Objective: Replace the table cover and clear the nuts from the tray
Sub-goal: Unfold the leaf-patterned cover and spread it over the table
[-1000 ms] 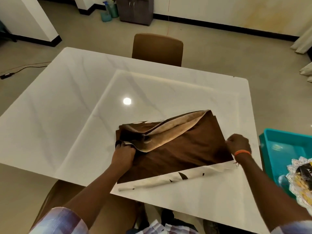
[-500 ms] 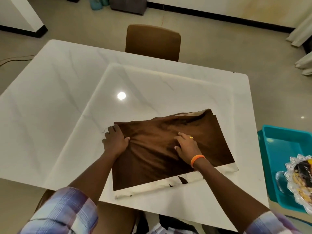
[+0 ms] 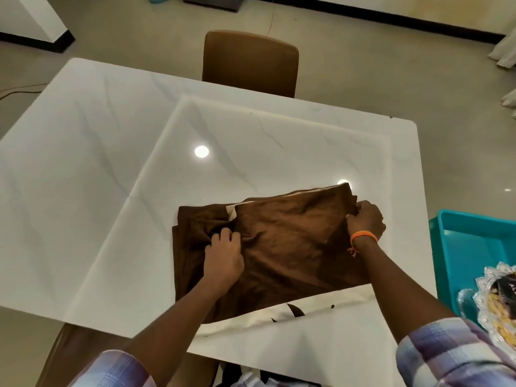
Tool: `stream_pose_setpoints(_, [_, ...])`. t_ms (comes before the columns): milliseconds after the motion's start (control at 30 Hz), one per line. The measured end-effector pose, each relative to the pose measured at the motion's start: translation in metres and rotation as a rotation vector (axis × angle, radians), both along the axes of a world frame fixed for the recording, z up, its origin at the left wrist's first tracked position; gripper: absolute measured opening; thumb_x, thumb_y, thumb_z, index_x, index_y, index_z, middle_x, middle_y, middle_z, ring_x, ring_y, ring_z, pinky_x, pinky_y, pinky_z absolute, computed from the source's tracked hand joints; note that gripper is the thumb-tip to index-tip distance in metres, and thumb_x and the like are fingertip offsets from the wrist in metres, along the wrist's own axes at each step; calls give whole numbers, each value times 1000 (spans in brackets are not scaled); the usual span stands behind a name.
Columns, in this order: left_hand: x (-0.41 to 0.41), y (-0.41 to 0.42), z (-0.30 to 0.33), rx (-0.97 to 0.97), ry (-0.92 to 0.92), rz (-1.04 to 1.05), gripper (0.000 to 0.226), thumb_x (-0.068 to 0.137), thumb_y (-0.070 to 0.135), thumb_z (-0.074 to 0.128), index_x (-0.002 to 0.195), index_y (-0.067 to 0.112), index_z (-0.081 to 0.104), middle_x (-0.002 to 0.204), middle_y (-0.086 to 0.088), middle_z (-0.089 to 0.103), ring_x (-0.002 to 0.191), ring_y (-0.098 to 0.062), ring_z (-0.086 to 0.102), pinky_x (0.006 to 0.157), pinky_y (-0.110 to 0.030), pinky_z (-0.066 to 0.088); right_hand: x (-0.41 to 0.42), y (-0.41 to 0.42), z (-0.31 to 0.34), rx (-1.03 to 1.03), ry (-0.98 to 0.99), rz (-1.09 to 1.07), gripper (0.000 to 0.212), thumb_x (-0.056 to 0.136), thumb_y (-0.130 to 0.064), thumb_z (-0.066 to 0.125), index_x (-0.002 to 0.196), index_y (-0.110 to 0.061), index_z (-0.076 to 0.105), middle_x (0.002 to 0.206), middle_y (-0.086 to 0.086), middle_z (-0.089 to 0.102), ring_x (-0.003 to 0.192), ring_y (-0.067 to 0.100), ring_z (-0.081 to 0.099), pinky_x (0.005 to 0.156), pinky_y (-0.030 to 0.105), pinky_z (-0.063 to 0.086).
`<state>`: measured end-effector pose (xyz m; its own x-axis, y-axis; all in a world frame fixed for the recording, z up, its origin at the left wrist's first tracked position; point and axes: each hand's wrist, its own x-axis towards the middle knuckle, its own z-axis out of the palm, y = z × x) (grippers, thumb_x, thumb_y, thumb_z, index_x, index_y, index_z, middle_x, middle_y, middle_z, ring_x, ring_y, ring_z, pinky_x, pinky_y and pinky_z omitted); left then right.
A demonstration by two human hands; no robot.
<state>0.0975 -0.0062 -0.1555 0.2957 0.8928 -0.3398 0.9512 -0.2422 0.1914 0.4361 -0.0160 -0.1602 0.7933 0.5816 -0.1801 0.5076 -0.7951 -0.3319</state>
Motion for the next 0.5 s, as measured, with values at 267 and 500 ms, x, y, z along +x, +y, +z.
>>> stream_pose_setpoints(267, [0, 21, 12, -108, 156, 134, 45, 98, 32, 38, 141, 20, 33, 147, -9, 33, 137, -35, 34, 109, -66, 27, -12, -16, 21, 386, 202, 90, 9, 81, -14, 70, 81, -12, 61, 84, 3, 63, 82, 23, 61, 79, 38, 52])
stream_pose_setpoints(500, [31, -7, 42, -64, -244, 204, 57, 91, 70, 33, 109, 26, 64, 116, 3, 60, 112, -19, 54, 96, -44, 43, -109, -69, 54, 461, 539, 441, 13, 85, -14, 69, 83, -17, 56, 98, -6, 66, 94, 1, 62, 78, 14, 49])
